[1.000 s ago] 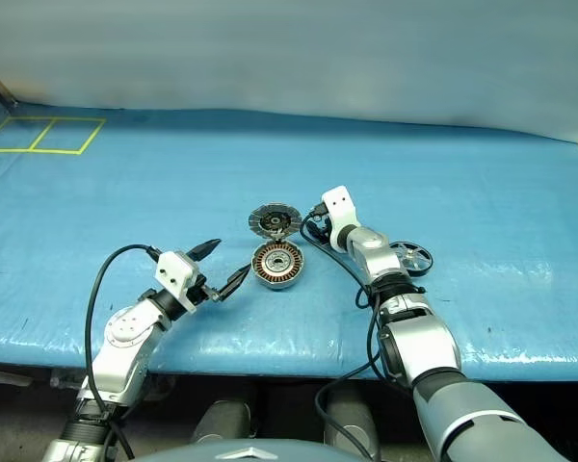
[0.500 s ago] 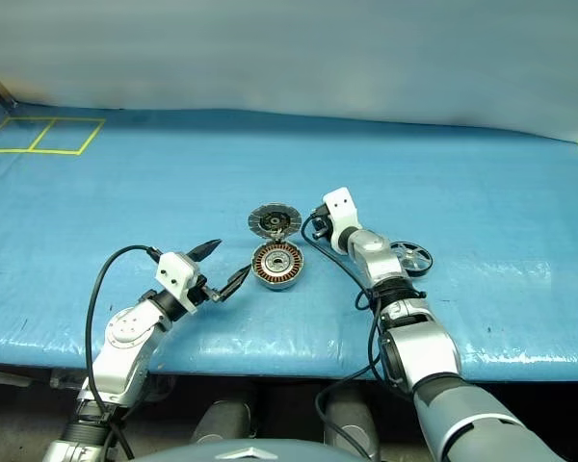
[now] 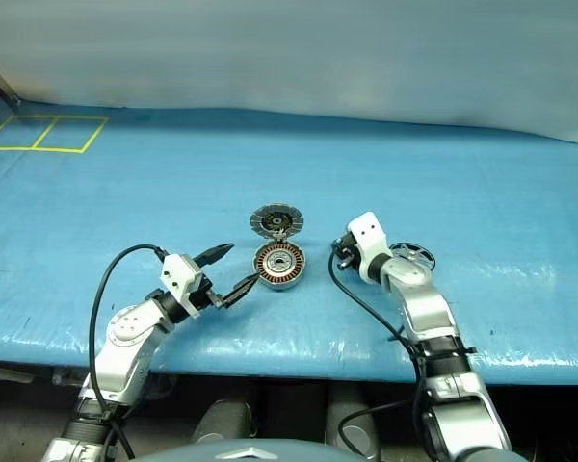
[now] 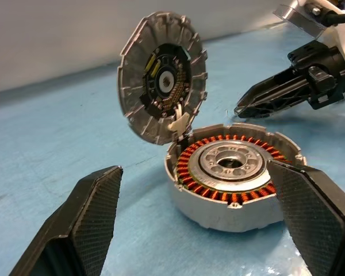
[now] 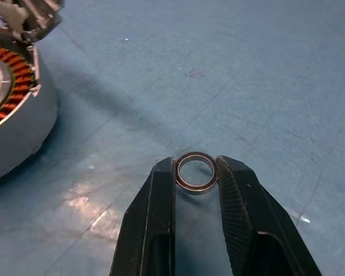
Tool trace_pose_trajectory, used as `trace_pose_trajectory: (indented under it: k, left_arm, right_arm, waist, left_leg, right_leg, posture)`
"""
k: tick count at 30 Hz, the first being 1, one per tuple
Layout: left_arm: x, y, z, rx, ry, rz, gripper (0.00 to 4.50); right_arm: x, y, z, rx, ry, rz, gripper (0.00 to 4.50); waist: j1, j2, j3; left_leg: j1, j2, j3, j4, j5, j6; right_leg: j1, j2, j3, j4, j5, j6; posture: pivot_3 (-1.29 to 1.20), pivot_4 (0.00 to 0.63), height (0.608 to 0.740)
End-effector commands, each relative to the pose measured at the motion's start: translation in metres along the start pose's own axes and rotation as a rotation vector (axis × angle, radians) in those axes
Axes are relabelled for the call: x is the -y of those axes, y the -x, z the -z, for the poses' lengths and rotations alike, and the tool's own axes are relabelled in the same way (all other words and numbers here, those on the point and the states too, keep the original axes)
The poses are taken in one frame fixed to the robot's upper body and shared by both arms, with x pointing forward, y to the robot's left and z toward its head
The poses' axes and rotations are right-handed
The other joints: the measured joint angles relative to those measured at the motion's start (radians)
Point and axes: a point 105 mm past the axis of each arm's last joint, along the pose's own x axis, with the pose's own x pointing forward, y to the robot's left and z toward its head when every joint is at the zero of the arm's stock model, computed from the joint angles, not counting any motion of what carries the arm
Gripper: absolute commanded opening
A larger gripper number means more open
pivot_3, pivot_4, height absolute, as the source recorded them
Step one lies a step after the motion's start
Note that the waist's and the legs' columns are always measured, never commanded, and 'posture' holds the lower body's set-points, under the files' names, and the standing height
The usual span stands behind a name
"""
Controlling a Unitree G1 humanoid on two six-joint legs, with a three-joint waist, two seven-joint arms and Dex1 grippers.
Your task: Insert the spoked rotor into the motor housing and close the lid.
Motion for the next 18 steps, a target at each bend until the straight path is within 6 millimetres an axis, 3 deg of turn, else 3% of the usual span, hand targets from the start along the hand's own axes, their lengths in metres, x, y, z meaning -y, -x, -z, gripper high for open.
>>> trace_pose_trajectory:
  k: [1, 8, 18]
  left_arm:
    - [-0.001, -0.001, -0.01, 0.037, -0.029, 0.032, 4.41]
    - [0.002, -0.001, -0.007, 0.022, -0.036, 0.075, 4.41]
    - [0.007, 0.002, -0.004, 0.012, -0.062, 0.098, 4.41]
  right_arm:
    - [-0.014, 0.012, -0.023, 0.066, 0.039, -0.06, 0.7]
    - [-0.048, 0.014, -0.043, 0.132, 0.058, -0.178, 0.7]
    - [-0.081, -0.009, -0.054, 0.151, 0.103, -0.288, 0.7]
  waist:
    - [0.001, 0.0, 0.0]
    - [0.009, 0.0, 0.0]
    - [0.011, -0.001, 0.0]
  left_leg:
    - [0.0, 0.0, 0.0, 0.0, 0.0, 0.0]
    - [-0.001, 0.0, 0.0, 0.0, 0.0, 0.0]
    - [-0.001, 0.0, 0.0, -0.002, 0.0, 0.0]
  right_leg:
    - [0.0, 0.0, 0.0, 0.0, 0.0, 0.0]
    - [0.0, -0.001, 0.0, -0.001, 0.0, 0.0]
    - [-0.001, -0.001, -0.001, -0.002, 0.0, 0.0]
  posture:
    - [0.0, 0.15, 0.74]
    - [0.0, 0.15, 0.74]
    - [0.0, 0.15, 0.74]
